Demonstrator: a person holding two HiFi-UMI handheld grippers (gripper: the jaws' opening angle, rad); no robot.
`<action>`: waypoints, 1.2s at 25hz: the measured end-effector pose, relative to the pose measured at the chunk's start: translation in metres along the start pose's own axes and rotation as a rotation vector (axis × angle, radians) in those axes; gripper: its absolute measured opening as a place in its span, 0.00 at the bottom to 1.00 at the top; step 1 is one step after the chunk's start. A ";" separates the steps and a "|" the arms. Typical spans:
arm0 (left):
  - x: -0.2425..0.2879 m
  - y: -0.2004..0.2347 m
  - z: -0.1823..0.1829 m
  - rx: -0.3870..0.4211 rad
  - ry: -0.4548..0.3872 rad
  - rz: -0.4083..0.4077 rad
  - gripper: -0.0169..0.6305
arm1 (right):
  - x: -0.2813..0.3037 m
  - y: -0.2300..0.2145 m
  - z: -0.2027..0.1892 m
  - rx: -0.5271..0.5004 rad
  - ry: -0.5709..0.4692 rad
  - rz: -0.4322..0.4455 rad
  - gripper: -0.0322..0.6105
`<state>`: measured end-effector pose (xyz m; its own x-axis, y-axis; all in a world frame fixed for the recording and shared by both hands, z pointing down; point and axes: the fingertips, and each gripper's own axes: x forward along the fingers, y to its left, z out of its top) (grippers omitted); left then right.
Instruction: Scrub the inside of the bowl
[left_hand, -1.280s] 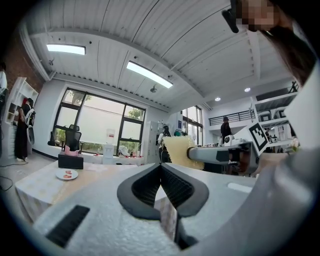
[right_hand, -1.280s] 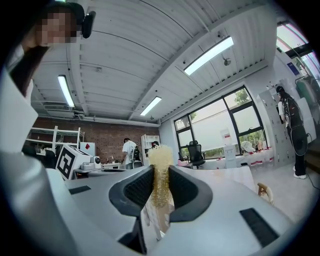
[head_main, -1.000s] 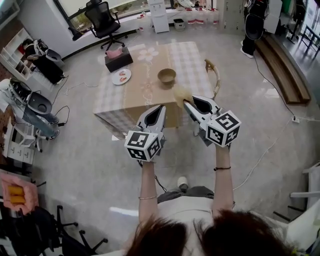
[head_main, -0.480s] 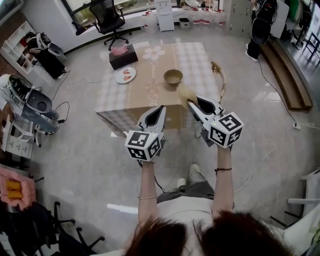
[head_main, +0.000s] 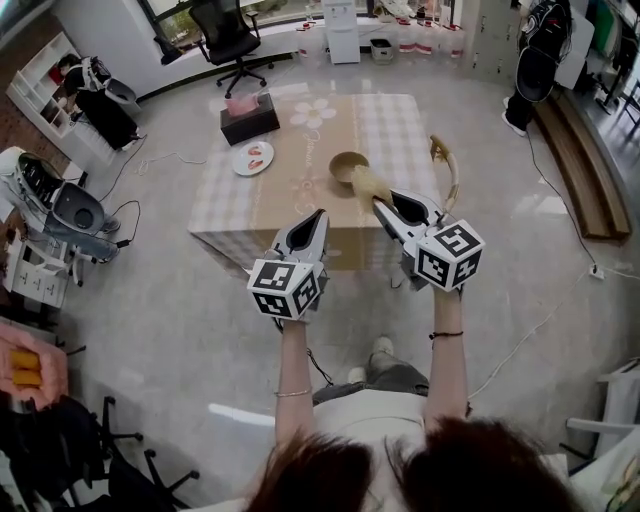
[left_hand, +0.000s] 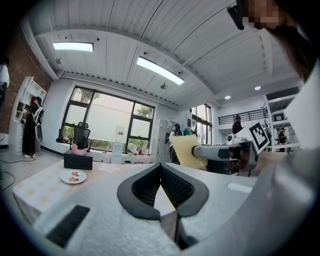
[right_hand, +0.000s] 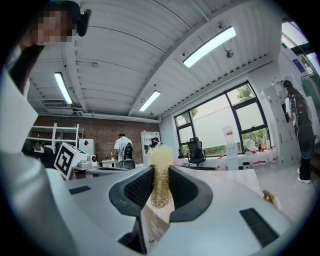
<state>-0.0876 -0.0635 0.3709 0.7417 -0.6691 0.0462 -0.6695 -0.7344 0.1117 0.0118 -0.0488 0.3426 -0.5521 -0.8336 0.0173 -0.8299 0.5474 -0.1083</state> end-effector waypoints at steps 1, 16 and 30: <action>0.006 0.001 0.000 -0.002 0.001 0.004 0.04 | 0.003 -0.006 0.000 -0.003 0.004 0.005 0.17; 0.060 0.032 -0.001 -0.026 -0.008 0.129 0.04 | 0.049 -0.064 0.001 0.007 0.043 0.108 0.17; 0.102 0.042 -0.007 -0.032 0.020 0.142 0.04 | 0.069 -0.103 -0.007 0.044 0.057 0.125 0.17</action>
<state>-0.0398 -0.1622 0.3871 0.6405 -0.7634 0.0835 -0.7663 -0.6282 0.1347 0.0591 -0.1620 0.3620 -0.6556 -0.7529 0.0572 -0.7507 0.6418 -0.1567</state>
